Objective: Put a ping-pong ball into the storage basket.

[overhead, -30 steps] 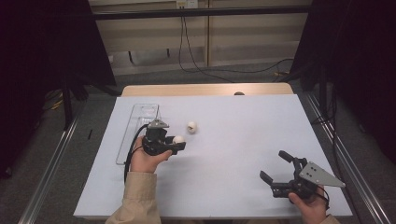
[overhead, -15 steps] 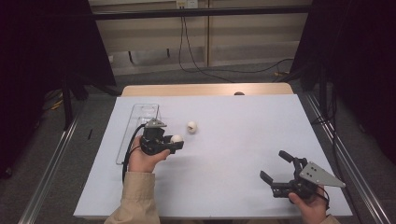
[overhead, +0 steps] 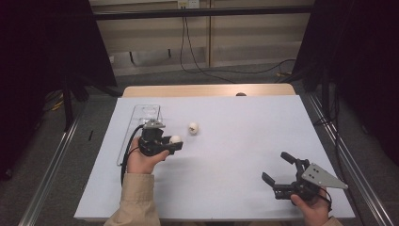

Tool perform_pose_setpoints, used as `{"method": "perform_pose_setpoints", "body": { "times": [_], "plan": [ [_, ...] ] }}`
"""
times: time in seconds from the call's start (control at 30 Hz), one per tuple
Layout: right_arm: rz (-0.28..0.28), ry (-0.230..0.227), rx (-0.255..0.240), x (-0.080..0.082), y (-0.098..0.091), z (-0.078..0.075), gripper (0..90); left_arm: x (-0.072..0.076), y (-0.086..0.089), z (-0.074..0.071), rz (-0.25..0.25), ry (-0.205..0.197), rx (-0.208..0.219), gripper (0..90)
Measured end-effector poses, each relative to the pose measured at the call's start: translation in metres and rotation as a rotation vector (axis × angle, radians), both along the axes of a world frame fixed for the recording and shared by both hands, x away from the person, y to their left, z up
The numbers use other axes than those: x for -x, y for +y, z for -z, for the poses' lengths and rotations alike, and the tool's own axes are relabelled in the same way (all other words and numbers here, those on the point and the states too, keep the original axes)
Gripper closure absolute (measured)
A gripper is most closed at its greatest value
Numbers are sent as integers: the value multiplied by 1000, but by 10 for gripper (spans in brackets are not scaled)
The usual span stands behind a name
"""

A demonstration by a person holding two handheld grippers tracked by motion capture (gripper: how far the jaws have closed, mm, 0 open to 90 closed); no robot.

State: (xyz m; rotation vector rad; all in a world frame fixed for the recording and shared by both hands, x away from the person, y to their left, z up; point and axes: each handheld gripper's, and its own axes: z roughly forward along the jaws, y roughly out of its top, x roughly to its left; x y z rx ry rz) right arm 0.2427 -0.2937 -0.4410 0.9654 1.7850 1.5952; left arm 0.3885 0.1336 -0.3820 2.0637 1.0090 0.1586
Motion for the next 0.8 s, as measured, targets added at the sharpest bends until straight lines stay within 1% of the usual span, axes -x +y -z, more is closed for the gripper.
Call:
{"method": "perform_pose_setpoints", "body": {
  "times": [0.07,0.17,0.2,0.37,0.63,0.67,0.73,0.77,0.8],
  "plan": [
    [-1,0,0,0,0,0,16,0,1,0,-7,-2,3,511],
    [0,0,0,0,0,0,16,-1,4,-1,-2,1,-4,511],
    [0,-1,1,0,0,0,16,-1,4,0,-14,-5,2,511],
    [-1,0,0,0,0,0,16,-1,7,-1,-23,-8,7,511],
    [-1,0,0,0,0,0,16,-1,10,-2,-31,-9,8,511],
    [-1,-1,0,0,0,0,16,-1,11,-2,-27,-12,0,511],
    [-1,-1,0,0,0,0,16,-1,11,-3,-35,-13,7,511],
    [-1,0,0,0,0,0,16,-1,12,-3,-34,-13,0,511],
    [-2,-1,0,0,0,0,16,0,13,-3,-38,-11,4,511]
  ]
}}
